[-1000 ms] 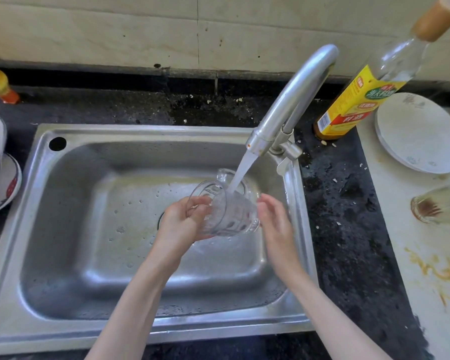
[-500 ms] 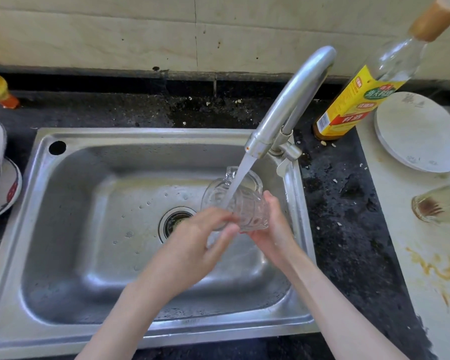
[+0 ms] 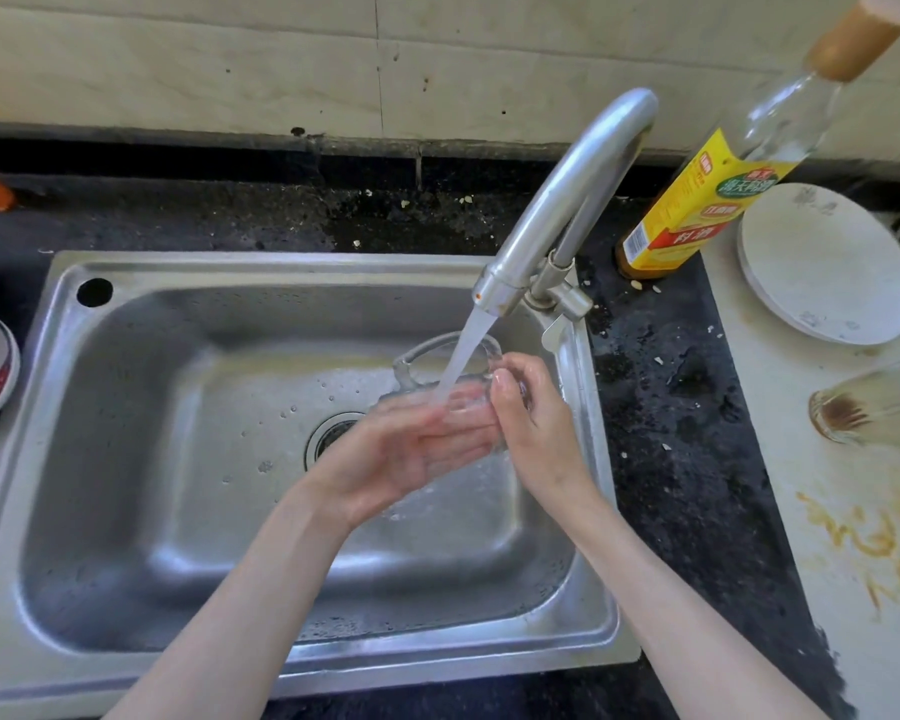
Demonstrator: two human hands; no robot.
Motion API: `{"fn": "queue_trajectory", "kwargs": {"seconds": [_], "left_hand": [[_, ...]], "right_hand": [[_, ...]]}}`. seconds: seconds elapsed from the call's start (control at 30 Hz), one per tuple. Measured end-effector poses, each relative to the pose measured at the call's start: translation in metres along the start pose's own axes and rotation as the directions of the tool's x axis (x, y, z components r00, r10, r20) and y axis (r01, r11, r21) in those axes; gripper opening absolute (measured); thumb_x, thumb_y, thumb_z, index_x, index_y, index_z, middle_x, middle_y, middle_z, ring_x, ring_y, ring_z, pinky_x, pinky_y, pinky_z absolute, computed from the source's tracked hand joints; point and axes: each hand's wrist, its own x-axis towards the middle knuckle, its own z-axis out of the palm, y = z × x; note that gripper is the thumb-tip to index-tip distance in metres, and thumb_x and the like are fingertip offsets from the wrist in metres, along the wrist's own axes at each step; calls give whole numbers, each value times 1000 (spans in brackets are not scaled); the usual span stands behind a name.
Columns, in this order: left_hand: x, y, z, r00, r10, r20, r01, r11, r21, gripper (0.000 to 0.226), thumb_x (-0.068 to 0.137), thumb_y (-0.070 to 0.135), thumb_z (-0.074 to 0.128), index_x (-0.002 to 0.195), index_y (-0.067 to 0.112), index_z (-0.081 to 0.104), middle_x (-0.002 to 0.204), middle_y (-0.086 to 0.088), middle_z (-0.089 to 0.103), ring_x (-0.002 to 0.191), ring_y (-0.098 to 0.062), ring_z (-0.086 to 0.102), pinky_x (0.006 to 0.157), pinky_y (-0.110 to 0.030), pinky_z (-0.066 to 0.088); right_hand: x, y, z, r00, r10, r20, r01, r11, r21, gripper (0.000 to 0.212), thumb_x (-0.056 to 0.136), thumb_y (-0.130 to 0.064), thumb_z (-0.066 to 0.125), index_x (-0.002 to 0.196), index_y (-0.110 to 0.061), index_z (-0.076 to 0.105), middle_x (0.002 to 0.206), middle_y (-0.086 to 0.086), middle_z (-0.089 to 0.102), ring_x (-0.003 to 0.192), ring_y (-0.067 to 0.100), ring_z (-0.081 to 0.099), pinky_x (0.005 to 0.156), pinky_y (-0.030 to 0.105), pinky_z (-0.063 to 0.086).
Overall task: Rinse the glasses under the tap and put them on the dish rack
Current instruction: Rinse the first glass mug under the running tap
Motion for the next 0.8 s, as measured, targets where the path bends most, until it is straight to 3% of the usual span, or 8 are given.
{"fn": "queue_trajectory", "kwargs": {"seconds": [0.1,0.17,0.3,0.47,0.57,0.63,0.7,0.8], "left_hand": [[3,0,0,999,-36,-23,27,953,-302,57,59,13,80,108,-12,64,113,-26,64,108,-33,62,89,-40,53],[4,0,0,999,-24,-35,13,958,-286,53,60,13,81,106,-10,66,117,-24,62,109,-32,62,87,-39,54],[4,4,1,986,19,-165,5,990,143,30,76,21,61,99,7,73,108,-15,69,101,-26,66,81,-29,55],[6,5,-5,954,139,-267,24,849,529,29,74,26,63,95,7,72,92,-14,73,90,-24,70,80,-28,55],[2,0,-8,965,134,-225,30,797,603,24,79,19,69,102,11,71,100,-8,72,99,-21,67,85,-24,51],[-2,0,-14,995,17,-96,24,911,412,39,81,15,62,120,8,62,121,-17,63,116,-29,57,98,-32,45],[-7,2,-17,993,-61,103,64,998,-25,60,86,19,56,137,-6,37,141,-31,36,132,-42,36,111,-44,30],[-7,3,-11,990,-117,73,137,909,-394,73,91,45,47,132,-15,39,139,-35,36,129,-44,39,111,-50,28]], "right_hand": [[-1,6,-2,993,-120,8,121,992,-30,18,85,-48,37,101,-42,44,102,-20,52,98,-8,50,86,9,39],[-2,8,-3,992,-123,26,124,992,-20,18,86,-48,38,102,-42,44,103,-20,52,99,-7,51,87,11,39],[-5,5,0,980,152,128,-172,971,166,16,96,-45,41,106,-35,50,97,-7,60,79,-6,57,72,23,46],[-5,8,2,797,418,436,-603,518,607,71,84,-72,18,97,-25,70,92,8,71,78,20,65,63,31,49],[3,13,4,702,554,449,-705,449,549,52,93,-58,30,95,-19,64,87,9,68,68,19,63,60,29,44],[4,16,2,764,541,353,-638,549,540,26,97,-35,39,95,-18,58,87,11,62,63,21,58,56,30,40],[2,16,-1,840,451,303,-541,643,543,17,97,-27,43,98,-17,57,92,14,60,69,25,56,58,33,40],[-1,12,-5,939,217,266,-303,889,345,17,88,-37,52,99,-29,61,103,8,62,90,23,59,76,37,46]]}}
